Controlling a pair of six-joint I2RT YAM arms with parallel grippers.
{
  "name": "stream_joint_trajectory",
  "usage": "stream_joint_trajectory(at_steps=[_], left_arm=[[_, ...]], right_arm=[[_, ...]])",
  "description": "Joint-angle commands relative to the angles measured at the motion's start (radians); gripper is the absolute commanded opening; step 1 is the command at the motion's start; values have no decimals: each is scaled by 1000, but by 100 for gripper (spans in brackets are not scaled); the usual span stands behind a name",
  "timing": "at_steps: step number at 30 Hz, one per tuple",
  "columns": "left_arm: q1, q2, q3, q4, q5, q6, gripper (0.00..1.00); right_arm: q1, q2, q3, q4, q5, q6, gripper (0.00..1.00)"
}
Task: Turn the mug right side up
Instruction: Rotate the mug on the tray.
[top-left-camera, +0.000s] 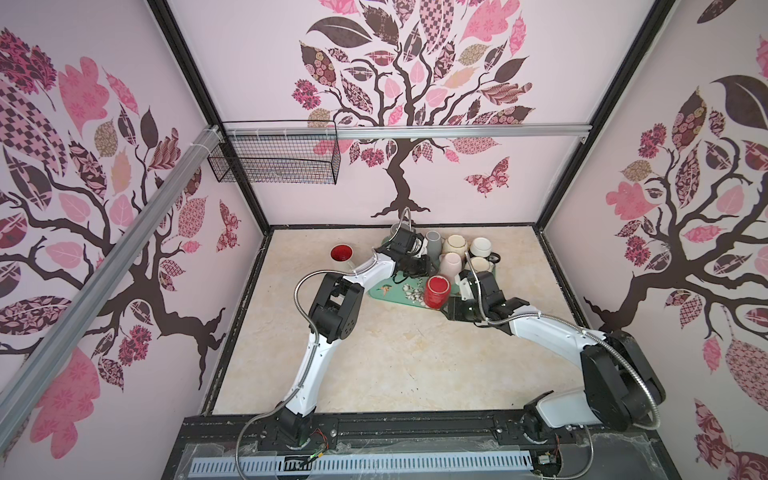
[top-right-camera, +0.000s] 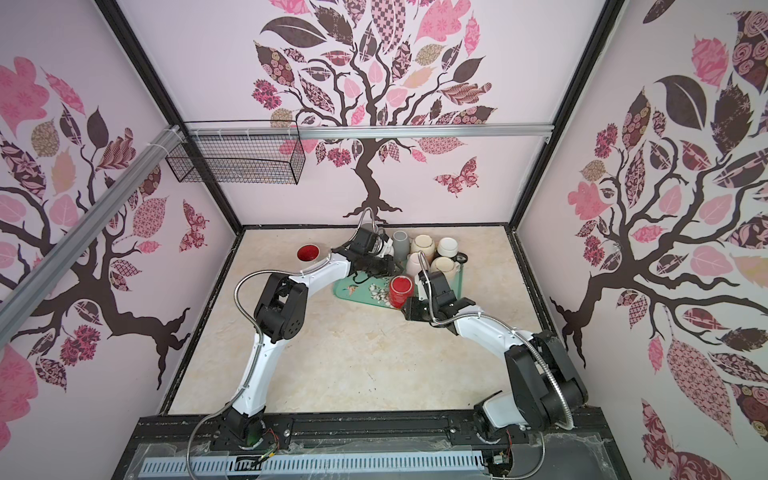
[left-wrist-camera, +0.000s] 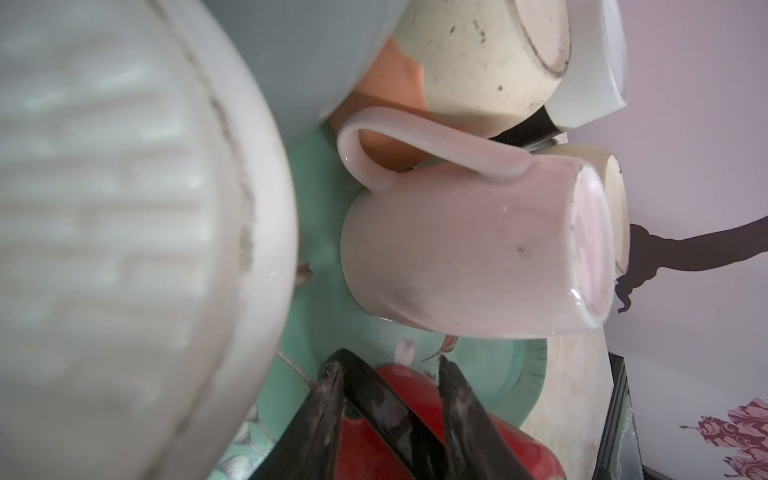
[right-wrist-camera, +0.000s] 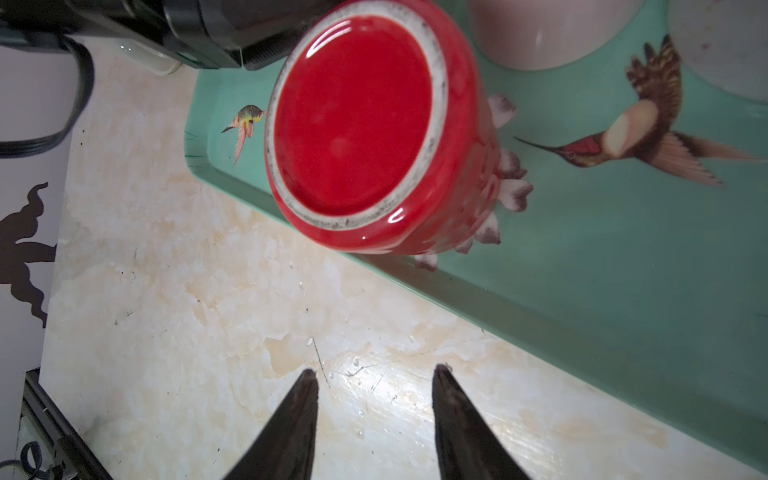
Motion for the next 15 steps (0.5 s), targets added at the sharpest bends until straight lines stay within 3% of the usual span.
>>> stream_joint_trajectory(at_steps=[1,15], left_arm=[[-6,-74,-76,-34,-23,41,40],[16,-237,-359,-19,-118,48,38]], right_arm=[[-1,24,-8,20,-35,1,48],[-1,51,-8,17,-22,16,51]])
